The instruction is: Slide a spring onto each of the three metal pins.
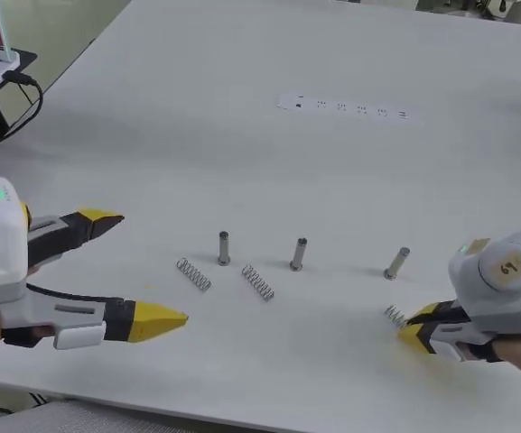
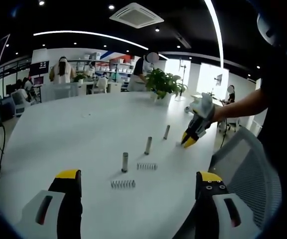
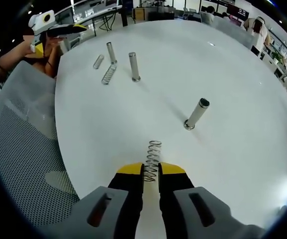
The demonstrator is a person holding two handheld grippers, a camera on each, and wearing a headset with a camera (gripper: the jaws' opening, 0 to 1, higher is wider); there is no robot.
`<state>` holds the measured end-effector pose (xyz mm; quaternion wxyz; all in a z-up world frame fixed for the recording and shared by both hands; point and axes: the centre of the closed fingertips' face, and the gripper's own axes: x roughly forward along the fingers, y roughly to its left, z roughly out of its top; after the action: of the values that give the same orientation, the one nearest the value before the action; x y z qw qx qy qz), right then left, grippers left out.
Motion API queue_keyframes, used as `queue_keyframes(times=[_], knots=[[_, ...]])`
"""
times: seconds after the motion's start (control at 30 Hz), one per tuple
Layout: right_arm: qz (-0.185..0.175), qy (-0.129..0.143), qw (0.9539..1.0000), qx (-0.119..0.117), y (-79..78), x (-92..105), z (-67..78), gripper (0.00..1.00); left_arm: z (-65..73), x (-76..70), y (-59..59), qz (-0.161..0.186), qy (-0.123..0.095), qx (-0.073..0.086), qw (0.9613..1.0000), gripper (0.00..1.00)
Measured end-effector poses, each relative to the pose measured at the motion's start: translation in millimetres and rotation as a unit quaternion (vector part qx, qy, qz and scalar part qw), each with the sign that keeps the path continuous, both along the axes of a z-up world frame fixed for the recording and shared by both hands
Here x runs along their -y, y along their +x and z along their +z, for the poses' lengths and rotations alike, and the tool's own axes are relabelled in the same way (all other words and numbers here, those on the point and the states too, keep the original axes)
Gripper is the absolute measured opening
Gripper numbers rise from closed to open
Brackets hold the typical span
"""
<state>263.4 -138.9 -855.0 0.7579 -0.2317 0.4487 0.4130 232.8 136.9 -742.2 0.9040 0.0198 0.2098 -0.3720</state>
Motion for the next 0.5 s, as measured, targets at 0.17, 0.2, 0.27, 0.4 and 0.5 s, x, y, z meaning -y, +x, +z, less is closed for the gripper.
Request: queue_keyframes(times=[0.17, 0.2, 0.27, 0.4, 0.5], knots=[[0.0, 0.007, 1.0, 0.006, 1.3, -2.7, 6.5, 0.09, 0.4, 1.0, -0.5, -0.002, 0.001, 0.001, 1.0, 0.92], [0.0, 0.009, 0.9999, 0.008, 2.1, -3.1, 8.2, 0.09, 0.3, 1.4, -0.6, -0.002, 0.001, 0.001, 1.0, 0.92], [-0.001, 0.008, 0.9999, 0.01, 3.1, -2.6, 8.3, 0.08, -0.5, 2.0, -0.6, -0.003, 0.002, 0.0, 1.0, 0.92], [-0.004, 0.006, 0.9999, 0.008, 3.3, -0.1, 8.0, 0.08, 0.0, 3.1, -0.1, -0.005, 0.002, 0.001, 1.0, 0.92], [-0.004, 0.008, 0.9999, 0.012, 1.2, -0.7, 10.8, 0.08, 1.8, 3.5, 0.2, -0.005, 0.001, 0.004, 1.0, 0.92]])
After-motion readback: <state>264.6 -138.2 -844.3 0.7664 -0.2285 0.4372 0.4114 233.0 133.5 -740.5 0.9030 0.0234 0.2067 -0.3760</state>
